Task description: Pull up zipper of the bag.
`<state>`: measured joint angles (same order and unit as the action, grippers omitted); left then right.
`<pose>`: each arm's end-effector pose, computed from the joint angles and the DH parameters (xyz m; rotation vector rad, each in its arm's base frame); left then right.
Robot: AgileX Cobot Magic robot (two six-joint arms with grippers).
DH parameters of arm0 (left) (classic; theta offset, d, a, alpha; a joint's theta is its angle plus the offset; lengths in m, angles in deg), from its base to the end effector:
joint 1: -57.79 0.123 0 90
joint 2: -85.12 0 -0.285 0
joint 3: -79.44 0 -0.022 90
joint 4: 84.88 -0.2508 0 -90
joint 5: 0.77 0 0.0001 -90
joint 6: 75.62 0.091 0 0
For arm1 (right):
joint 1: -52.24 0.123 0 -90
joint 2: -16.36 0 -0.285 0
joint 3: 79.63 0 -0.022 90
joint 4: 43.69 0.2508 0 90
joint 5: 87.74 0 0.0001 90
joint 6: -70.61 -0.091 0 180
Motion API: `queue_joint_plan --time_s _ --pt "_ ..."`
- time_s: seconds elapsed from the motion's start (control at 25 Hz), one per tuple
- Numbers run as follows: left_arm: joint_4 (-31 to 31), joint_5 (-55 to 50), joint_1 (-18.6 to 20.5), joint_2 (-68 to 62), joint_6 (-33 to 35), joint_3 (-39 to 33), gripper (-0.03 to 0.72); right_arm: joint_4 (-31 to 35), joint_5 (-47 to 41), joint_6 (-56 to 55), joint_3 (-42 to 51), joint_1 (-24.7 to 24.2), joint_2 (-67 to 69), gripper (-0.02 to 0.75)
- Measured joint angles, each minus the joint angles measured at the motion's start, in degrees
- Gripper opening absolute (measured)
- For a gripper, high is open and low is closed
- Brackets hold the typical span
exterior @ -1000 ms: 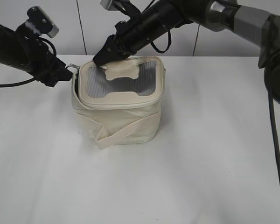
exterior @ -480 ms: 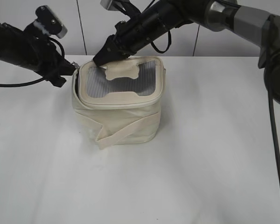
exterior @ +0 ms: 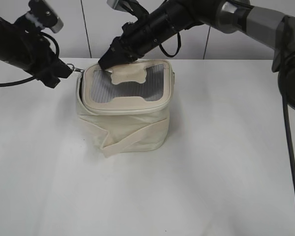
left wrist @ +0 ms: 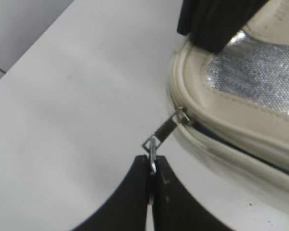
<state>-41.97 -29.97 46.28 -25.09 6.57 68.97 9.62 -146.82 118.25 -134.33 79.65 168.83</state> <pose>0.3634 -0.1049 0.2129 1.2374 2.0923 -0.1775 0.4542 0.3061 0.1901 -1.1306 2.1361 1.0483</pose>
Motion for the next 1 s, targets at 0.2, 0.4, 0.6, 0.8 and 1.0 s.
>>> queue_joint_plan --time_s 0.2,0.4,0.6,0.8,1.0 --pt "-2.66 -1.24 0.0 2.31 -3.47 -3.64 -0.004 0.14 0.0 -1.81 0.0 0.0 0.1 0.045" --pt "-1.73 -0.6 -0.47 6.38 -3.82 -8.56 -0.004 0.5 0.53 -3.02 0.0 0.0 0.1 0.042" --pt "-1.4 -0.56 -1.78 10.38 -4.26 -12.02 -0.004 1.2 0.76 -4.07 0.0 0.0 0.1 0.042" --pt "-1.34 -1.95 -3.86 13.57 -6.62 -15.63 -0.004 1.32 0.93 -4.77 0.0 0.0 0.1 0.042" --pt "-1.45 -3.62 -8.32 16.14 -9.71 -20.34 -0.004 1.32 0.99 -5.25 0.0 0.0 0.15 0.041"
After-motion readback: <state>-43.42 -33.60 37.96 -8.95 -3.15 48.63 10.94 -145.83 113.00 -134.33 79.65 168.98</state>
